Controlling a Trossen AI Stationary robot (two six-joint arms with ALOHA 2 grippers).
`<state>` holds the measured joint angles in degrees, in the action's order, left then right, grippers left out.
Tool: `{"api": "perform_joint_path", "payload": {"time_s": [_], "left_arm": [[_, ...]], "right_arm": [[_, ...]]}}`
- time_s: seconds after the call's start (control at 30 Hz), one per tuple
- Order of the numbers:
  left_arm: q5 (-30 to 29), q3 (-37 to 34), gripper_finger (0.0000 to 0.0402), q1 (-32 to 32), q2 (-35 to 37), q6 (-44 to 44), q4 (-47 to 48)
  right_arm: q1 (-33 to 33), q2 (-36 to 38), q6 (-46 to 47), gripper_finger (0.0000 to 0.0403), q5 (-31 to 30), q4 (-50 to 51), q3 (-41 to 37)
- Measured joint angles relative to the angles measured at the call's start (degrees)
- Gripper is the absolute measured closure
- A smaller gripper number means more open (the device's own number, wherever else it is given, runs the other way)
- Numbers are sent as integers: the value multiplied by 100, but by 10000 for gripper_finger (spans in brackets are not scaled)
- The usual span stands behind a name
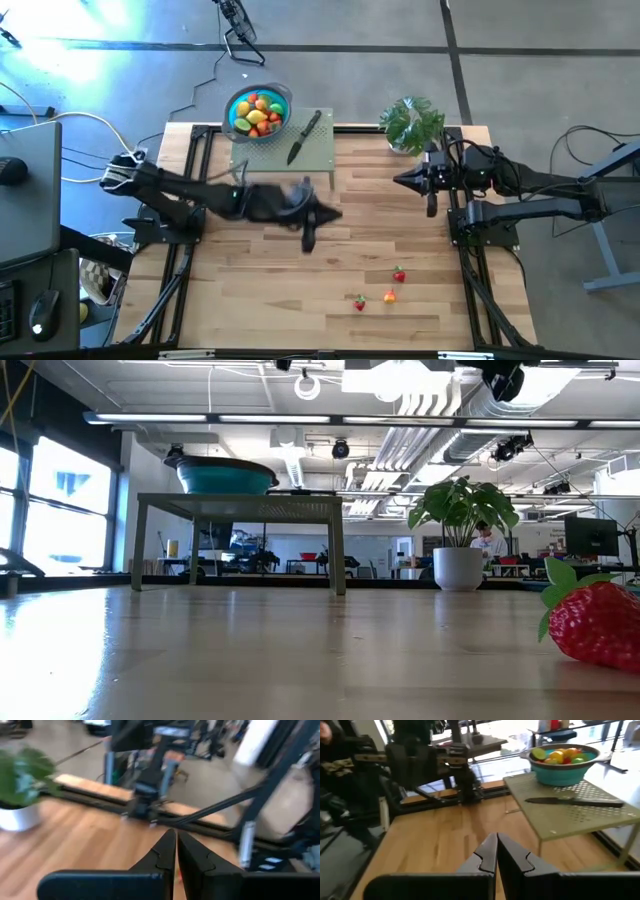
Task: Pick & Place Fruit
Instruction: Put the strawberry into the strainer bowl on the shelf
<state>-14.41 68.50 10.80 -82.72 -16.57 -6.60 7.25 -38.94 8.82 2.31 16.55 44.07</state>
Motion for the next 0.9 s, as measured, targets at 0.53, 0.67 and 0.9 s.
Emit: {"api": "perform_joint_path", "payload": {"time_s": [0.53, 0.67, 0.9], "left_arm": [[-1193, -176, 387, 1329, 0, -821, -181], [-1035, -176, 387, 1334, 0, -1097, -124], [-787, -176, 387, 1336, 0, -1373, 81]], "right_arm": [[-769, -281, 1577, 399, 690, 128, 0], [-1183, -607, 1929, 400, 638, 687, 8], [-2078, -1302, 2904, 400, -128, 2275, 237]]}}
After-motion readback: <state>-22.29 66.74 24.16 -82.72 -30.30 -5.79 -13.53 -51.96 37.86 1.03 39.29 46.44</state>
